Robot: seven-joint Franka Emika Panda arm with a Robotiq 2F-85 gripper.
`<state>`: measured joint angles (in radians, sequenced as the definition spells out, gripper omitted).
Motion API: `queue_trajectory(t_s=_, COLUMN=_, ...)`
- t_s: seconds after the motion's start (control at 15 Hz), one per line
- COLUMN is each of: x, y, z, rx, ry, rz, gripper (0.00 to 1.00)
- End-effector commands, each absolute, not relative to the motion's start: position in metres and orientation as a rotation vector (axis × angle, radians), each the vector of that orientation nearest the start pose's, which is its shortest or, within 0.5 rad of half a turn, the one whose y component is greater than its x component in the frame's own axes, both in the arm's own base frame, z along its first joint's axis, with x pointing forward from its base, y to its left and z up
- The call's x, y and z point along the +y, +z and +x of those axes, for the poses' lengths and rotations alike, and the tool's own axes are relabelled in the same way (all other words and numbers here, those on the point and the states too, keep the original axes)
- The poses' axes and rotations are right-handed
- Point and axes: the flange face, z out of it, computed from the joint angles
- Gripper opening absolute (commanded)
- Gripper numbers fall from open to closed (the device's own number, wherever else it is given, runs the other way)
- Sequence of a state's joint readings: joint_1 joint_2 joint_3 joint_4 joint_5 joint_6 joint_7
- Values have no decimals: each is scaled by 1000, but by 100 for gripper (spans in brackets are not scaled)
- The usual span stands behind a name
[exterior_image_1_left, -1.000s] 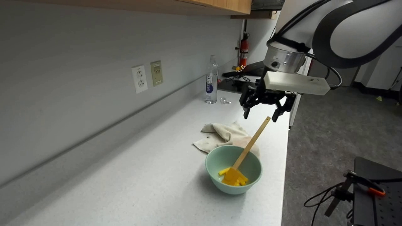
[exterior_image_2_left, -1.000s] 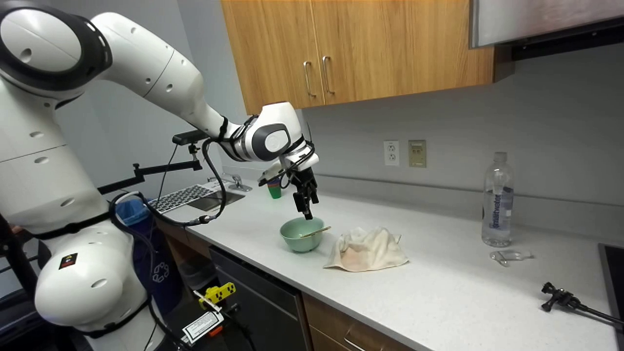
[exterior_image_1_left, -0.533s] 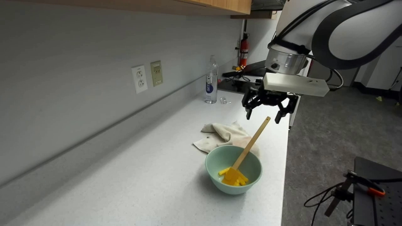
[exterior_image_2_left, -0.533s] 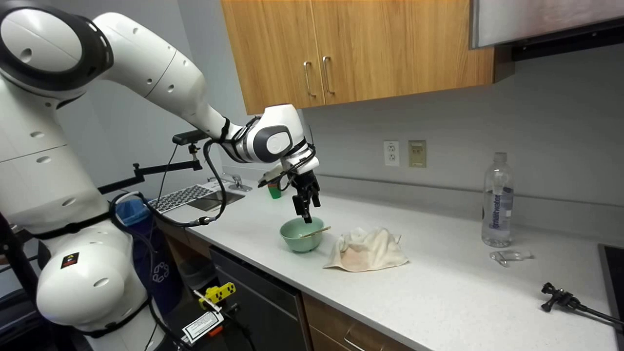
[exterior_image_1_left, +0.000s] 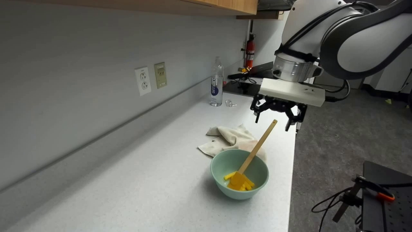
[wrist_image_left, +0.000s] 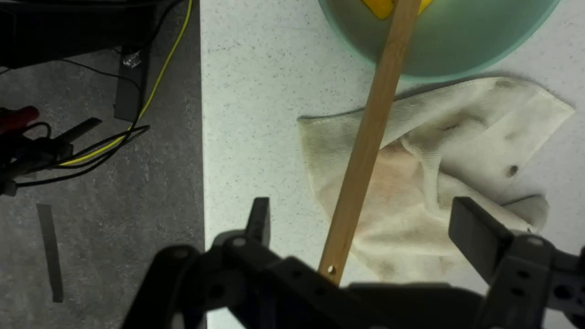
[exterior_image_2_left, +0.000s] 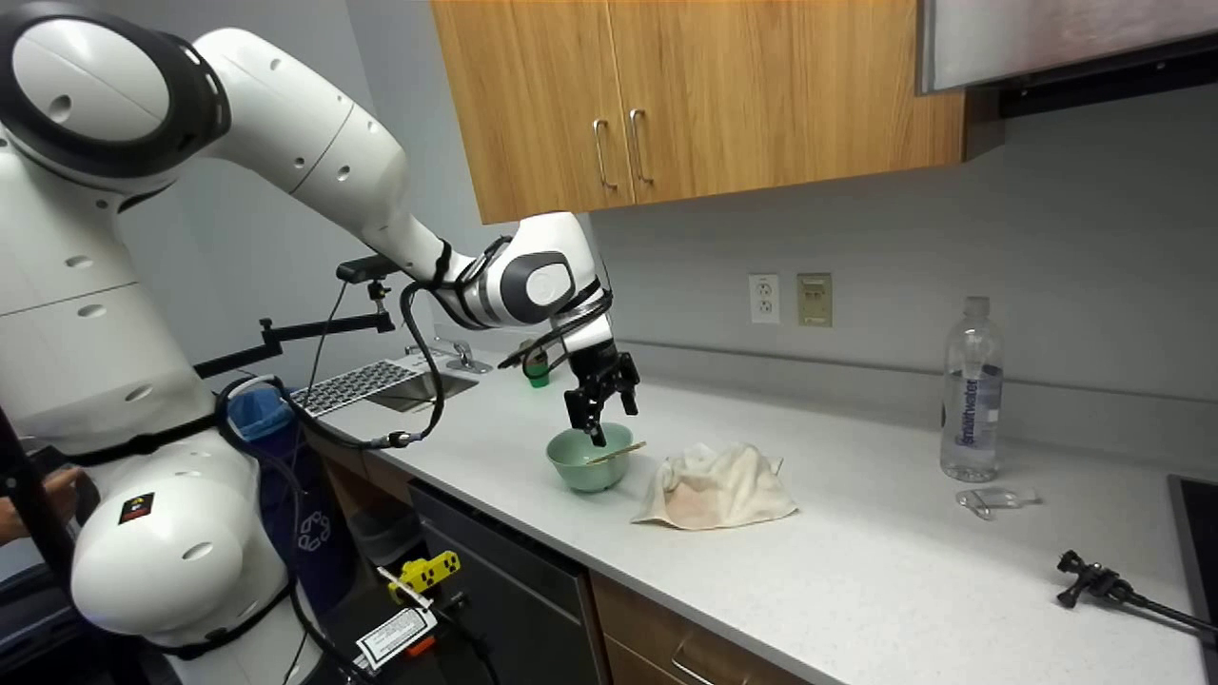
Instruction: Use the spatula to stir the contents in the green bowl
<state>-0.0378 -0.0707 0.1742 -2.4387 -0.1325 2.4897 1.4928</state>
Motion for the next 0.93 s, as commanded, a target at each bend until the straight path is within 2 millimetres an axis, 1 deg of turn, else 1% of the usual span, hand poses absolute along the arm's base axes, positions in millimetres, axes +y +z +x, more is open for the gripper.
queue_trajectory(t_s=0.0, x=66, y=326, z=493, rx=1944, ry=-298, rz=-2444, gripper=100)
queue_trajectory(t_s=0.13, x=63, y=319, z=497, rx=1984, ry=-324, rz=-2420, gripper=100)
queue_trajectory(t_s=0.47, x=54, y=304, z=509, rx=2020, ry=-370, rz=-2402, gripper=100)
queue_trajectory(t_s=0.67, x=54, y=298, z=514, rx=2035, ry=-385, rz=-2405, gripper=100)
queue_trajectory(t_s=0.73, x=55, y=296, z=515, rx=2039, ry=-387, rz=-2405, gripper=95)
queue_trajectory(t_s=0.8, x=57, y=296, z=516, rx=2043, ry=-390, rz=-2403, gripper=74)
queue_trajectory(t_s=0.87, x=59, y=296, z=517, rx=2046, ry=-393, rz=-2400, gripper=71)
